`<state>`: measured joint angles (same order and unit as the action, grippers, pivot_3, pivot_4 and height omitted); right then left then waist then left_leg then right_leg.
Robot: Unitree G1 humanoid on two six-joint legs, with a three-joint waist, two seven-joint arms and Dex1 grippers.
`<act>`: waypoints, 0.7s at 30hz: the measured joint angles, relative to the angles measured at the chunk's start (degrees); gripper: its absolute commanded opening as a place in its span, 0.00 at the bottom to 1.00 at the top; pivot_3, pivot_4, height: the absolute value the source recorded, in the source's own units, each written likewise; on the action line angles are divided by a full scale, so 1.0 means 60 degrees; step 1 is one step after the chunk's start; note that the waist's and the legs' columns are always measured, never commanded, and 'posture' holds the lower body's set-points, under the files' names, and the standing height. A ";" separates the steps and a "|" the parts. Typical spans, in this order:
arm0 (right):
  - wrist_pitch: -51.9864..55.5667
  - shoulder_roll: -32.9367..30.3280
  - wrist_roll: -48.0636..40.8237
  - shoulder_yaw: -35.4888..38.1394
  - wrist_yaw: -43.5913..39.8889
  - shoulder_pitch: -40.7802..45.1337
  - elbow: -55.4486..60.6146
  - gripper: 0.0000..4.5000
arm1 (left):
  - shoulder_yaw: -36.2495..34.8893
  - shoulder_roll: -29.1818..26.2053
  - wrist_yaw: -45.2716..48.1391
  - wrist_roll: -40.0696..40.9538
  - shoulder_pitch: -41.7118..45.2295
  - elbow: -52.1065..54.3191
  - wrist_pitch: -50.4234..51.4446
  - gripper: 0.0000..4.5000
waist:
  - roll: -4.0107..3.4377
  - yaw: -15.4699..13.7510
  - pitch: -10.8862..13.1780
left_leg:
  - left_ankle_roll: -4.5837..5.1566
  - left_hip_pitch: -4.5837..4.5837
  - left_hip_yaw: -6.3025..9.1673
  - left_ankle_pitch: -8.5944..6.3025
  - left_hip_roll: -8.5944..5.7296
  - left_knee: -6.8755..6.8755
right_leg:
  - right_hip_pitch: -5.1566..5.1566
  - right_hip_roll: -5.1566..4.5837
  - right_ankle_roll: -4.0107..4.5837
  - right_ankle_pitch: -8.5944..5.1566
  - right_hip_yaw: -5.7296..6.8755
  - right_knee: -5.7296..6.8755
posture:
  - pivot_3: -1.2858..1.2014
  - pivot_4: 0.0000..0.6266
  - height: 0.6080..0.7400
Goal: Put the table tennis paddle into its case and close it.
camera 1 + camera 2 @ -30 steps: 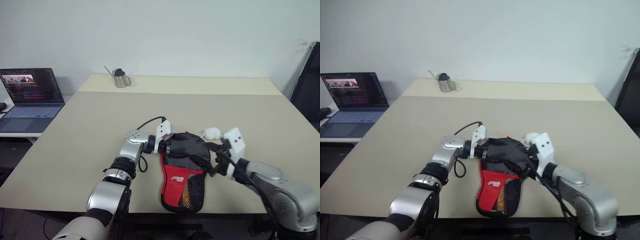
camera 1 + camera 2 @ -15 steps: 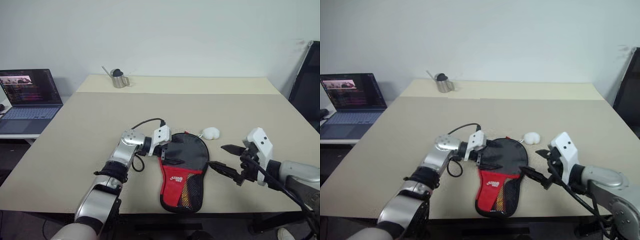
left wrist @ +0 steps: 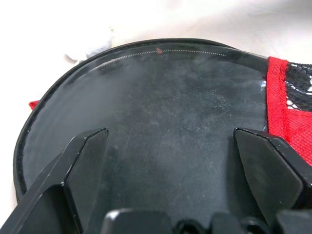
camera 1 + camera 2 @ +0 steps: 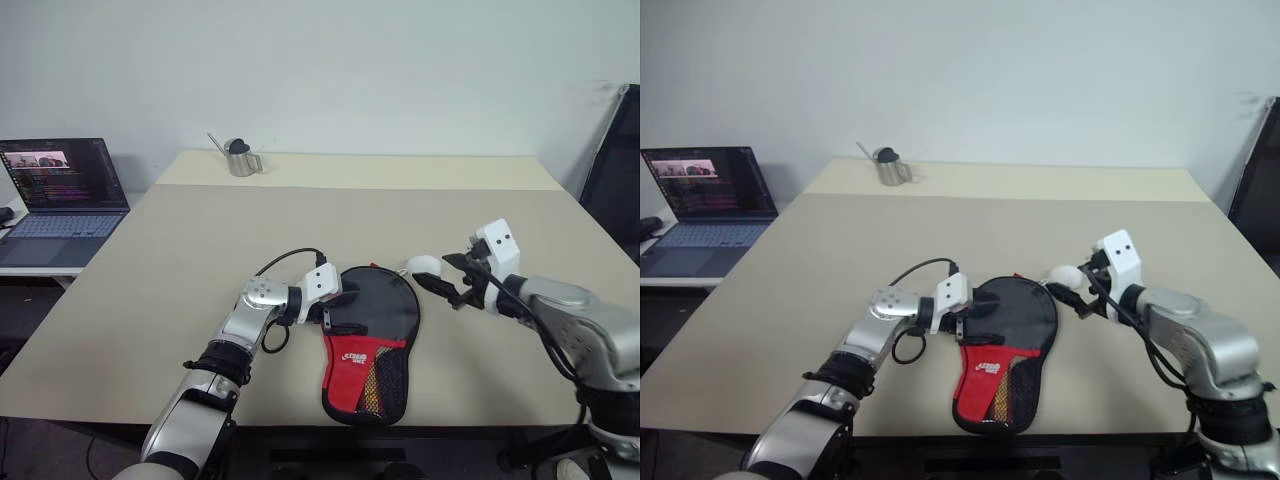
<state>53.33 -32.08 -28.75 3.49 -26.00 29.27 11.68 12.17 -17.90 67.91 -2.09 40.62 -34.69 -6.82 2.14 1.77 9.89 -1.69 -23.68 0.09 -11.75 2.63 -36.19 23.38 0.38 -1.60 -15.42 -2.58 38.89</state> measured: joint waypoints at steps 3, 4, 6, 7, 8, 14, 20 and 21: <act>-0.1114 0.0352 0.0705 -0.0386 -0.0101 0.0699 -0.1811 1.00 | 0.0021 -0.0043 -0.0004 0.0006 -0.0088 0.0205 0.0102 0.99 | -0.0002 0.0007 -0.0001 | 0.0000 0.0001 -0.0004 0.0000 0.0001 0.0006 | 0.0000 0.0001 0.0001 0.0000 -0.0001 -0.0003 | 0.52 0.24 1.00; -0.1390 0.0441 0.0913 -0.0472 -0.0157 0.0895 -0.2326 1.00 | 0.0027 -0.0052 -0.0004 0.0007 -0.0108 0.0259 0.0142 0.99 | -0.0002 0.0008 -0.0001 | 0.0000 0.0001 -0.0005 0.0000 0.0001 0.0007 | 0.0000 0.0001 0.0001 0.0000 -0.0002 -0.0004 | 0.52 0.24 1.00; -0.1949 0.0643 0.1256 -0.0569 -0.0245 0.1236 -0.3331 1.00 | 0.0078 -0.0056 -0.0029 0.0007 -0.0182 0.0456 0.0247 0.99 | -0.0003 -0.0001 -0.0001 | 0.0000 -0.0001 -0.0004 0.0000 0.0002 0.0011 | 0.0000 0.0001 0.0002 -0.0001 -0.0001 -0.0007 | 0.52 0.24 1.00; -0.2178 0.0745 0.1366 -0.0607 -0.0297 0.1372 -0.3770 1.00 | 0.0078 -0.0071 -0.0047 0.0016 -0.0240 0.0543 0.0276 0.99 | -0.0003 0.0002 -0.0001 | 0.0000 0.0000 -0.0006 -0.0001 0.0002 0.0013 | 0.0000 0.0001 0.0003 -0.0002 -0.0002 -0.0009 | 0.52 0.24 1.00; -0.2410 0.0853 0.1543 -0.0614 -0.0353 0.1492 -0.4236 1.00 | 0.0096 -0.0072 -0.0058 0.0016 -0.0277 0.0623 0.0298 0.99 | -0.0004 -0.0003 -0.0002 | 0.0001 -0.0003 -0.0005 -0.0001 0.0001 0.0014 | 0.0000 0.0000 0.0003 -0.0002 0.0000 -0.0009 | 0.52 0.24 1.00; -0.3221 0.1269 0.2004 -0.0642 -0.0638 0.1794 -0.6079 1.00 | 0.0166 -0.0142 -0.0155 0.0024 -0.0440 0.0997 0.0488 0.99 | -0.0005 0.0002 -0.0002 | 0.0000 0.0000 -0.0007 -0.0001 0.0002 0.0012 | 0.0000 0.0000 0.0004 -0.0001 -0.0003 -0.0006 | 0.52 0.24 1.00; -0.3611 0.1462 0.2064 -0.0494 -0.0664 0.1965 -0.7070 1.00 | 0.0185 -0.0182 -0.0158 0.0042 -0.0548 0.1234 0.0647 0.99 | -0.0008 0.0011 -0.0001 | 0.0000 0.0004 -0.0008 -0.0001 0.0003 0.0013 | 0.0000 0.0000 0.0005 -0.0001 -0.0006 -0.0002 | 0.52 0.24 1.00; -0.3659 0.1488 0.2063 -0.0432 -0.0652 0.2020 -0.7139 0.96 | 0.0196 -0.0184 -0.0158 0.0042 -0.0545 0.1235 0.0648 1.00 | -0.0008 0.0011 -0.0002 | 0.0000 0.0004 -0.0009 -0.0001 0.0003 0.0013 | 0.0000 0.0000 0.0005 -0.0001 -0.0007 -0.0002 | 0.52 0.24 1.00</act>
<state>31.38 -23.15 -16.37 0.89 -29.91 41.39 -31.15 13.35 -19.01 66.96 -1.84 37.34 -27.28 -2.94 2.09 1.84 9.88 -1.69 -23.65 0.03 -11.75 2.65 -36.12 23.39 0.38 -1.57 -15.42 -2.62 38.87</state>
